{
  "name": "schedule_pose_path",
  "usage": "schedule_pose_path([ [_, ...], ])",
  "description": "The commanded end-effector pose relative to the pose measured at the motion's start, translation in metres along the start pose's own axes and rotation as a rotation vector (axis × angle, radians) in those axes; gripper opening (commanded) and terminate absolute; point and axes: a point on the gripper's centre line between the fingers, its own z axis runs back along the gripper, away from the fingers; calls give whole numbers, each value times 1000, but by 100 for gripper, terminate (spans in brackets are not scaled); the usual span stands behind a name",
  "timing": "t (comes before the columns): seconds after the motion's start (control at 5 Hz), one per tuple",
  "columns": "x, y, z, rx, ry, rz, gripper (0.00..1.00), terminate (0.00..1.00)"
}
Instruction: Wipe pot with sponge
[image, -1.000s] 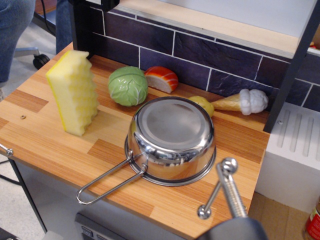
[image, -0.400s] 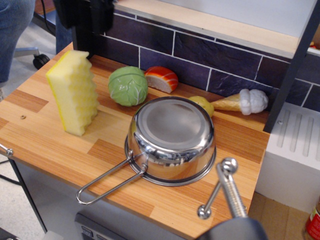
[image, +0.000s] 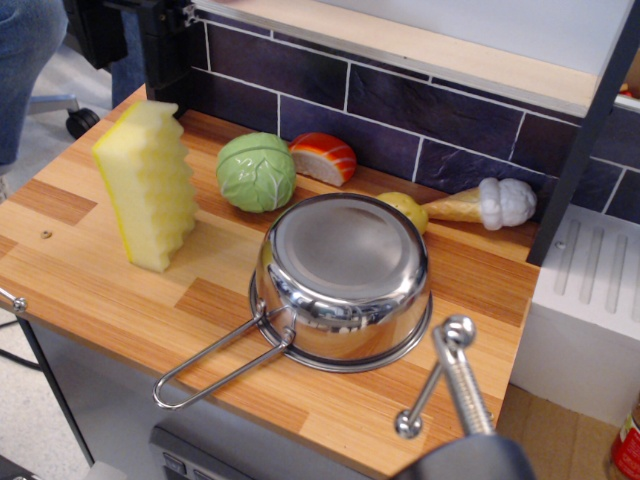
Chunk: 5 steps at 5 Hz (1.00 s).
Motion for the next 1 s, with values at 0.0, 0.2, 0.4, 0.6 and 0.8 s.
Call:
schedule_pose_path([
  [0.0,-11,4,-12,98,-65,4,100,0],
  [0.2,-13,3,-27,87,-94,72,100,0],
  [0.4,-12,-2,-38,74,-110,114,100,0],
  [0.6,-4,-3,-47,86,-99,148,100,0],
  [0.8,0,-4,-39,68,-97,154,0,0],
])
